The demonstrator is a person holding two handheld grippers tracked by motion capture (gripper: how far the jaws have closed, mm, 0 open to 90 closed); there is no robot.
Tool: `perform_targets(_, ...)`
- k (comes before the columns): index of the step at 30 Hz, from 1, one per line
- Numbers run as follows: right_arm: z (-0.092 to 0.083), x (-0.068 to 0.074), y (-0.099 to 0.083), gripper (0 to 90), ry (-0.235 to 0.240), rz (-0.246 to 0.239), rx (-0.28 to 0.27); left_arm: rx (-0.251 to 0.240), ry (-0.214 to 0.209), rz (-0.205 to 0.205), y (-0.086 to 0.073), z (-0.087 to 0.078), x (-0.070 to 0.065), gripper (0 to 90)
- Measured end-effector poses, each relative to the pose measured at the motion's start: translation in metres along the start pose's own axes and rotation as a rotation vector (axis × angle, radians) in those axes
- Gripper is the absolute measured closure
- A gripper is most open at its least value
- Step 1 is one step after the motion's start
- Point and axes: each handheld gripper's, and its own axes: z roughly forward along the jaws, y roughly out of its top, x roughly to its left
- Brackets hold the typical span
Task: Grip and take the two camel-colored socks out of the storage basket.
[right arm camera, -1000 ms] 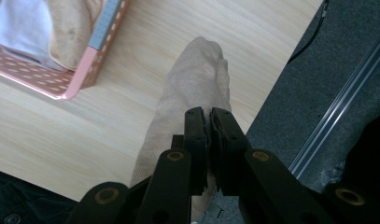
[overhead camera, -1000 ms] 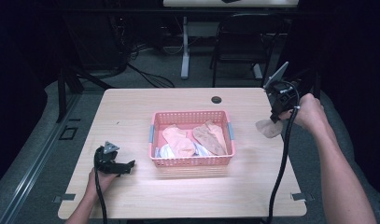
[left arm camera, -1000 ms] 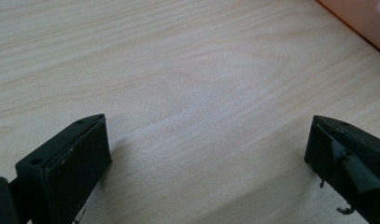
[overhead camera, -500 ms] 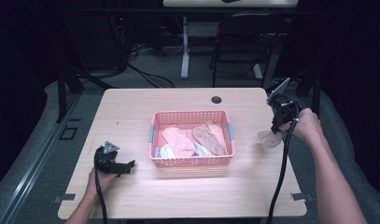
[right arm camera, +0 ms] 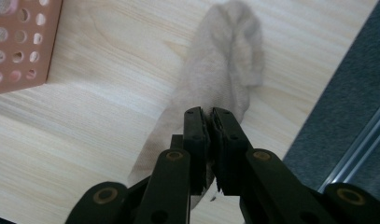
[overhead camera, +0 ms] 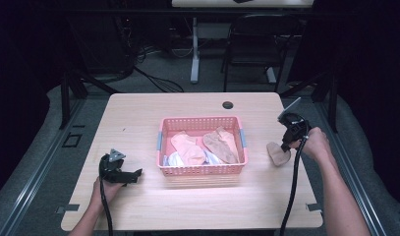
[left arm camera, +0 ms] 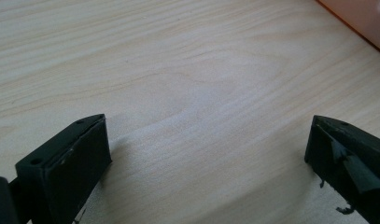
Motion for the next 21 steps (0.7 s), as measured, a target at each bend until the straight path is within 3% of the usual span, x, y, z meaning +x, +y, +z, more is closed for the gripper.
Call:
perform_targets(6,0.015,-0.004,-0.003,83.8,0.018,0.007,0.021,0.002,-0.002,0.0,0.0,0.0,0.0,0.0)
perform_targets(10,0.016,-0.006,-0.005,82.2,0.033,0.007,0.015,0.0,0.0,0.0,0.0,0.0,0.0,0.0)
perform_targets(13,0.013,-0.005,-0.007,64.6,0.025,0.008,0.02,0.002,-0.002,0.001,0.0,0.0,0.0,0.0)
perform_targets(14,0.013,-0.005,-0.007,64.6,0.025,0.008,0.02,0.002,-0.002,0.001,0.0,0.0,0.0,0.0)
perform_targets(15,0.009,-0.003,-0.009,47.5,0.033,0.014,-0.002,0.002,-0.002,0.0,0.0,0.0,0.0,0.0)
perform_targets(16,0.008,-0.003,-0.01,41.8,0.028,0.012,-0.011,0.002,-0.002,0.0,0.0,0.0,0.0,0.0)
perform_targets(17,0.008,-0.003,-0.01,41.8,0.028,0.012,-0.011,0.002,-0.002,0.0,0.0,0.0,0.0,0.0)
perform_targets(20,-0.002,0.003,-0.016,19.6,0.027,-0.003,-0.056,0.002,-0.002,0.0,0.0,0.0,0.0,0.0)
perform_targets(21,-0.002,0.003,-0.016,19.6,0.027,-0.003,-0.056,0.002,-0.002,0.0,0.0,0.0,0.0,0.0)
